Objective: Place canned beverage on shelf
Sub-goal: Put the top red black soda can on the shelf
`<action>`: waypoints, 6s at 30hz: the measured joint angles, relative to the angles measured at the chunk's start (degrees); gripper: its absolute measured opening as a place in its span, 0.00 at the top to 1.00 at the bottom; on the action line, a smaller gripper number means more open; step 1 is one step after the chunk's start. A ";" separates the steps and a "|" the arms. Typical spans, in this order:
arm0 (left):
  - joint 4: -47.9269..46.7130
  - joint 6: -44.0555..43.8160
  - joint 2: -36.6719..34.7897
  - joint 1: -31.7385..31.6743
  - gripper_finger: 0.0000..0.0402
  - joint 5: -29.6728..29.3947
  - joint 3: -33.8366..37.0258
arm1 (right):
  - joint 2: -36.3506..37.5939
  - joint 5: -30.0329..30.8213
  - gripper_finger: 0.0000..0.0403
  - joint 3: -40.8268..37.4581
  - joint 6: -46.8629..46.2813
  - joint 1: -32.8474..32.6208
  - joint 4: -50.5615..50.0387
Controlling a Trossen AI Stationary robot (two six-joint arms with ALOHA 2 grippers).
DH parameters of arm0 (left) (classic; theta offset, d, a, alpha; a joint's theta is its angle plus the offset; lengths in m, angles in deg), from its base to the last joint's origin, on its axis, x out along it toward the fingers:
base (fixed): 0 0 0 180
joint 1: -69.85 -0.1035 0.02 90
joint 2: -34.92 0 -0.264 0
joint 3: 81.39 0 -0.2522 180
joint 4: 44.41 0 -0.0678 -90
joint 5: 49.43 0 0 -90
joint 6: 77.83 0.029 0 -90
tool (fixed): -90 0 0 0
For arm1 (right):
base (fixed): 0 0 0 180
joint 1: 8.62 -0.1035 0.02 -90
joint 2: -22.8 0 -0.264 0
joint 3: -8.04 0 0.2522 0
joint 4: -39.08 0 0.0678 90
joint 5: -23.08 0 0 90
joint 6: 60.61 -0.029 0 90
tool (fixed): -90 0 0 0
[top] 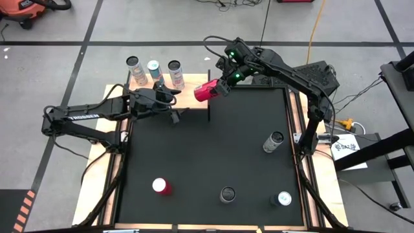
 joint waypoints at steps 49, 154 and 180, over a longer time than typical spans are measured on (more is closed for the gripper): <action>14.77 -0.13 7.35 -15.00 0.07 30.95 -0.10 | -0.34 -3.24 0.34 0.02 1.41 -2.08 -0.46; 8.18 2.91 13.10 -8.02 0.27 22.90 -5.06 | 3.50 5.73 1.00 -6.12 5.04 -5.84 -8.31; 45.30 4.86 13.79 -7.26 0.27 16.68 13.15 | 3.50 2.89 1.00 -6.14 7.51 -6.93 -8.46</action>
